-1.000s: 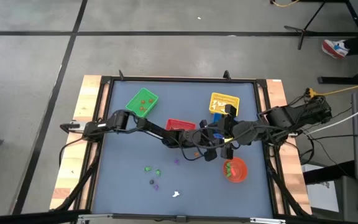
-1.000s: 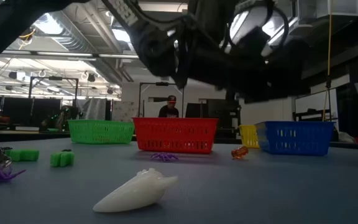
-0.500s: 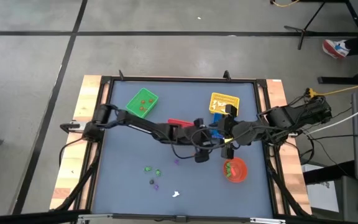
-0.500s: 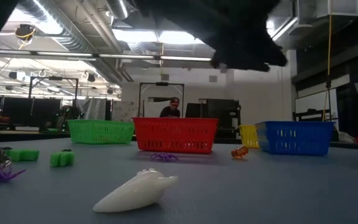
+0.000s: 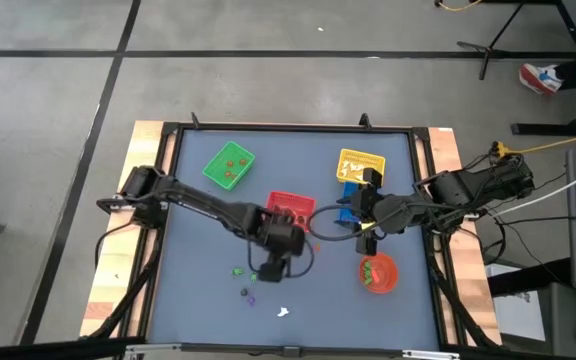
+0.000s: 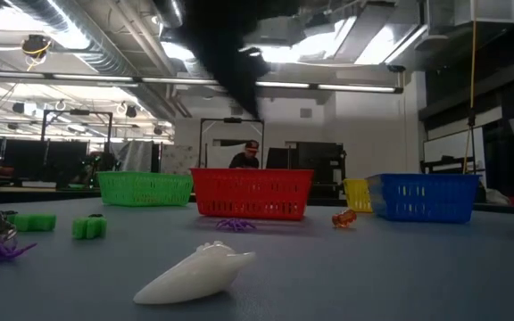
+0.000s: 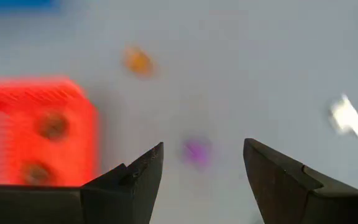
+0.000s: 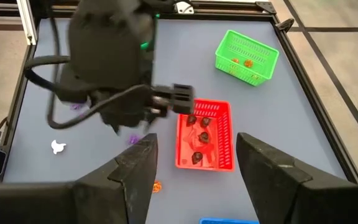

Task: Sort Halloween decoration
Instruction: Put the green skeleton toy into the orange bin

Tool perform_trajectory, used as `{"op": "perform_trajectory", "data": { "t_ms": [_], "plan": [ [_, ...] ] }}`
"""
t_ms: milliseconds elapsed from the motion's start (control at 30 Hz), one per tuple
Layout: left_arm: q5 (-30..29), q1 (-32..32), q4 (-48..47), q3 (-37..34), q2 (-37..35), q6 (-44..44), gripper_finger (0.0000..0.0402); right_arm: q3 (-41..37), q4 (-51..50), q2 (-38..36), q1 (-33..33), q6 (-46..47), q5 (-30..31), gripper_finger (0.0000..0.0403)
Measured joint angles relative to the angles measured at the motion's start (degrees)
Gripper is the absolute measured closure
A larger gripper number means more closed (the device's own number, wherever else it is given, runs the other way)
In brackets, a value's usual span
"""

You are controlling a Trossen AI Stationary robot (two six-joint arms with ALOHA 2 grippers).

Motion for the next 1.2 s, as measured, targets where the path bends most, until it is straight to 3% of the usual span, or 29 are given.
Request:
{"op": "perform_trajectory", "data": {
  "t_ms": [200,367,533,667,1200],
  "plan": [
    [3.06,-4.90,-10.37,-1.23,0.03,0.07,0.0196,0.00,-0.05,0.00,0.00,0.05,0.01,0.0185],
    [4.56,-8.40,-11.07,-4.92,0.03,1.43,0.0196,0.00,-0.05,0.00,-0.01,0.07,0.01,0.0185],
    [4.42,-10.81,-7.37,-10.31,0.12,5.25,0.0196,0.00,-0.05,0.00,0.00,0.07,0.01,0.0185],
    [1.06,-11.67,-0.75,-14.04,0.12,6.46,0.0195,0.00,-0.07,0.00,-0.02,0.07,0.01,0.0185],
    [0.12,-11.74,6.32,-20.11,-0.16,3.43,0.0196,0.00,-0.09,0.00,-0.01,0.06,0.01,0.0185]
  ]
}}
